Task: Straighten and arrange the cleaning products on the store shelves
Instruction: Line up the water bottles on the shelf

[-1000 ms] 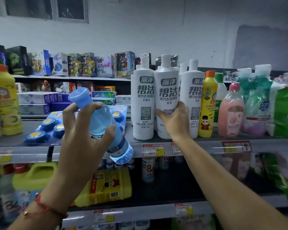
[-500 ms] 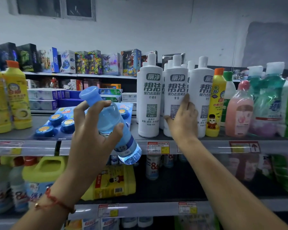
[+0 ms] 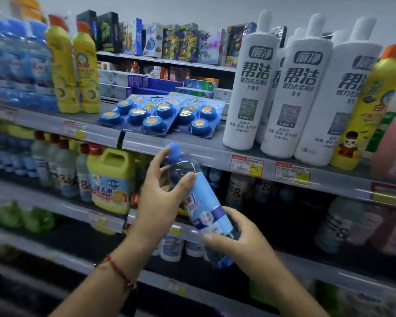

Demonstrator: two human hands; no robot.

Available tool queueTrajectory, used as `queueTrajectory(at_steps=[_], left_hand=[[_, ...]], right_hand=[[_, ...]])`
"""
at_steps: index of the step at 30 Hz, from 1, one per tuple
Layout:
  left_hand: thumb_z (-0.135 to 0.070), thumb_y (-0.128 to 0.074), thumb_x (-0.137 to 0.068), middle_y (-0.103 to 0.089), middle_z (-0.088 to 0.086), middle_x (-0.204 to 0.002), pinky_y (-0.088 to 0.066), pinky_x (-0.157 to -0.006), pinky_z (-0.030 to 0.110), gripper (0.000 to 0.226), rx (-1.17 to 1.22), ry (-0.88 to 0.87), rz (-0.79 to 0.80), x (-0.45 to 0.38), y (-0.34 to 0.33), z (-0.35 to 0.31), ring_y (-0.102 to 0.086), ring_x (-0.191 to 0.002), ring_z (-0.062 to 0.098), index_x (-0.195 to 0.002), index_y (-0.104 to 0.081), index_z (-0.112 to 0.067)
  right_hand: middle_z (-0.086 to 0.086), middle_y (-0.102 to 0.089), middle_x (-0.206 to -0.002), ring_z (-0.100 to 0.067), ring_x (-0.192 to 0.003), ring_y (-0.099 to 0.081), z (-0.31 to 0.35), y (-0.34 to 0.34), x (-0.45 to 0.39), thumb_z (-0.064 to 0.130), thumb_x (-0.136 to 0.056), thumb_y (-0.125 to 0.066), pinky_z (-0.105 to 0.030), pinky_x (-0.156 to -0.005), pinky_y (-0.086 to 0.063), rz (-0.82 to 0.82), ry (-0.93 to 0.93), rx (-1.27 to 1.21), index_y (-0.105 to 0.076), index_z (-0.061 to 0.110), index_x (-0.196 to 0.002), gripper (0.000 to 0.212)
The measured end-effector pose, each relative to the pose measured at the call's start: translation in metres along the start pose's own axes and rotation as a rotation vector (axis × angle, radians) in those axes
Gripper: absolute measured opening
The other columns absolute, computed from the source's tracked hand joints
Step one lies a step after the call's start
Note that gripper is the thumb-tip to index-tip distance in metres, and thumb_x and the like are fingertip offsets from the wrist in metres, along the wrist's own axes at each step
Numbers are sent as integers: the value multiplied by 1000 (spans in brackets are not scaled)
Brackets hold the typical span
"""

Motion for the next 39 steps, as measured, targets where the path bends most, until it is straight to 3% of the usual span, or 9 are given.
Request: queueTrajectory(at_steps=[4,8,13,18,21,24,30,34,39], left_hand=[[-56,-80,-79,-75,4,-110,-60,-71,40,74,241,399,-80,53,8,51,-75,-88,21,-141,-50,-28],[-61,-56,-84,-74,17,-86,-63,-67,38,57,536,717,-114,115,-3,77,-73,-72,28,-80,-80,-10],[-56,-65,-74,-70,15,-80,-62,-65,37,57,447,833,-383,174,26,104,-69,-70,26,-100,-65,-5],[-54,-74,-78,-68,14,-98,-57,-94,47,57,213,799,-512,213,74,104,-68,-87,26,-116,-65,-12],[-41,-67,-94,-70,10,-96,-59,-81,37,33,5,731,-486,215,98,88,-68,-85,22,-110,-62,-12],[-38,-75,-90,-73,4,-112,-59,-89,37,44,-221,656,-370,206,123,68,-73,-93,14,-124,-55,-19],[-34,-75,-89,-71,-16,-106,-55,-81,19,55,-514,515,-201,183,208,35,-70,-93,-3,-134,-44,-41],[-37,-80,-81,-73,-16,-115,-60,-87,29,52,-405,465,-259,166,300,14,-71,-106,4,-126,-54,-43],[-32,-82,-78,-76,7,-112,-62,-72,31,54,-227,443,-410,152,400,-2,-76,-97,22,-125,-56,-22]], right_hand=[[-14,-75,-97,-23,-75,-70,-48,-17,22,30,-56,-83,-31,-63,-57,285,-244,-397,-79,17,-101,47],[-24,-72,-103,-33,-81,-73,-93,-51,58,39,-53,-93,-39,-66,-61,569,-560,-611,-77,3,-109,69],[-20,-73,-101,-30,-81,-73,-147,-80,83,32,-65,-88,-37,-65,-59,643,-783,-470,-64,1,-124,70],[-8,-76,-100,-15,-86,-71,-165,-116,90,34,-66,-85,-34,-79,-58,746,-551,-78,-64,15,-119,60],[-13,-75,-106,-21,-93,-71,-165,-152,98,23,-65,-86,-43,-93,-56,789,-535,-116,-62,13,-119,60],[-10,-73,-102,-24,-95,-70,-159,-192,102,11,-63,-79,-36,-89,-57,861,-612,-250,-62,9,-116,55],[-18,-66,-110,-31,-103,-65,-136,-288,84,5,-63,-70,-42,-90,-54,976,-671,-443,-58,4,-125,63],[-11,-74,-102,-24,-96,-71,-105,-351,35,11,-62,-77,-47,-98,-54,880,-426,-124,-64,14,-112,52],[10,-72,-90,-7,-80,-70,-45,-408,-29,44,-56,-80,-41,-77,-61,602,-32,503,-59,37,-106,55]])
Point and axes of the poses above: each hand's wrist, its own x-axis away from the middle knuckle, its own y-axis out of the back of the hand, z = x × y, the point moved 7 cm from there along -x, towards the middle knuckle
